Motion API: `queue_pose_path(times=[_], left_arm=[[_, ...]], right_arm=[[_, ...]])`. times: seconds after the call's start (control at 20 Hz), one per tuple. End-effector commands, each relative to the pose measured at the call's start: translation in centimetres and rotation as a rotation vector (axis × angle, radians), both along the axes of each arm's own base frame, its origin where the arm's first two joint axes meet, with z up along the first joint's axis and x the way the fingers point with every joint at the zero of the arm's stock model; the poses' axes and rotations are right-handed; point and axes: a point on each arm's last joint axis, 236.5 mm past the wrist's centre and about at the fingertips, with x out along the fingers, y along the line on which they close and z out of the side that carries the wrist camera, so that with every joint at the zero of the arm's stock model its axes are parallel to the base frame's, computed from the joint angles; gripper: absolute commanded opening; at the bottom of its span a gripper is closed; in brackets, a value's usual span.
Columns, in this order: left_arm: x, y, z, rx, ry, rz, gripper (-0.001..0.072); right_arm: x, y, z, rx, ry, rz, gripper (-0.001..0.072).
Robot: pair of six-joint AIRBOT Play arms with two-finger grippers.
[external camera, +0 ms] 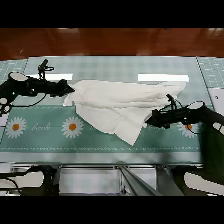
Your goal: Fold the shirts.
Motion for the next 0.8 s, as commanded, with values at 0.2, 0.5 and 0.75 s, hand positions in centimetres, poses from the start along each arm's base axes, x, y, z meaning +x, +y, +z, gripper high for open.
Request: queue_pose_path(times=[0.2,0.5,0.75], left_arm=[[1.4,-0.2,3.9,-0.005,-0.081,-0.029,0.0026],[6.2,1.0,22.7,0.014,-0.482,0.030,0.0025],[3.6,4.7,39.1,0.034,-0.790,0.146,0.0025]], right_arm=[[6.9,0.2,8.0,0.015,-0.206,0.096,0.0025],[16.8,-4.1,26.3,-0.224,-0.621,0.099,0.0025],[15.6,-9.1,45.5,-0.355,-0.991,-0.002,0.0025]])
